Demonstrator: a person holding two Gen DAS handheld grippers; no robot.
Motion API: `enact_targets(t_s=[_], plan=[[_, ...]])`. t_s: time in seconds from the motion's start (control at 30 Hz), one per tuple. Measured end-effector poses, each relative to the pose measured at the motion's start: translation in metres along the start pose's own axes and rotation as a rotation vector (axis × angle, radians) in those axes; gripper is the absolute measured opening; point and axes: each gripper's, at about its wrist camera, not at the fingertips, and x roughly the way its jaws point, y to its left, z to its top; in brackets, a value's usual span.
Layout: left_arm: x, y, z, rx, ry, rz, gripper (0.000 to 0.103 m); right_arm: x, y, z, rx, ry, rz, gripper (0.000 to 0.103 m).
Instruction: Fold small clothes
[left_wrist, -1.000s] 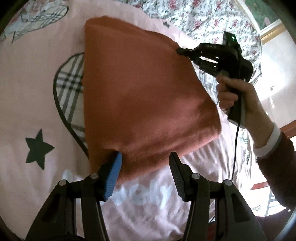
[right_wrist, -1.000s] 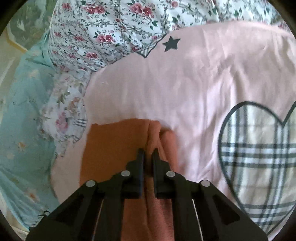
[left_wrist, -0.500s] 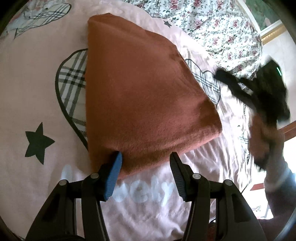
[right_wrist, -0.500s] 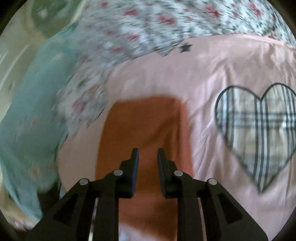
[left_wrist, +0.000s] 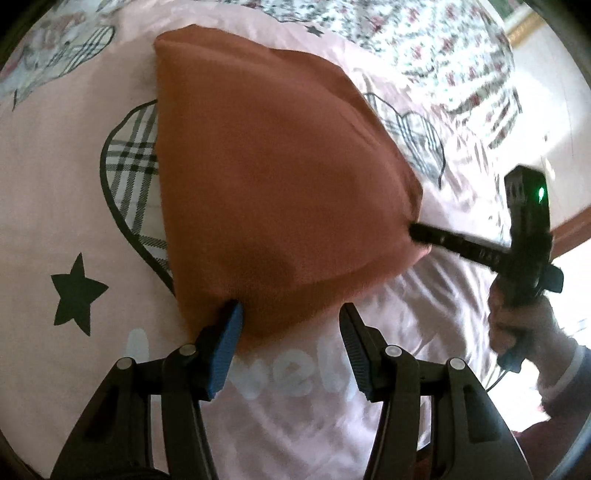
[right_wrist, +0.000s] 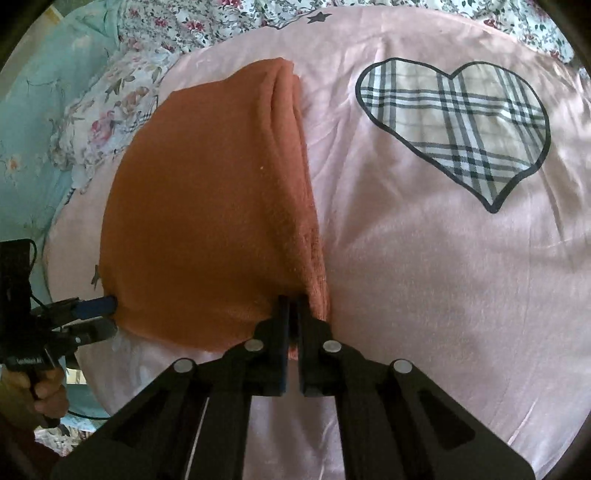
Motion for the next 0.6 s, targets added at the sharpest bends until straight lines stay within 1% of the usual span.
enact_targets(t_s=[0.13,0.23,0.3,0.4,0.53,0.6], plan=[[-0.001,0.000,-0.003,0.008,0.005,0.002,0.055,-0.006,-0.002,-0.008,0.008,-0.002,-0.011,0.002],[-0.002,0.003,-0.005,0.011,0.018,-0.006,0.058,-0.010,0.002,-0.013,-0.013,0.011,-0.030,0.002],[-0.001,0.004,-0.008,0.024,0.036,0.004,0.058,-0.010,0.005,-0.017,-0.026,0.021,-0.045,0.002],[-0.011,0.004,-0.013,0.021,0.047,0.016,0.058,-0.022,0.009,-0.021,0.003,0.007,-0.063,0.006],[-0.032,0.008,-0.022,0.014,0.018,0.034,0.061,-0.045,0.012,-0.032,0.025,-0.030,-0.064,0.007],[-0.043,0.011,-0.026,0.016,-0.007,0.062,0.062,-0.057,0.015,-0.040,0.038,-0.049,-0.057,0.007]])
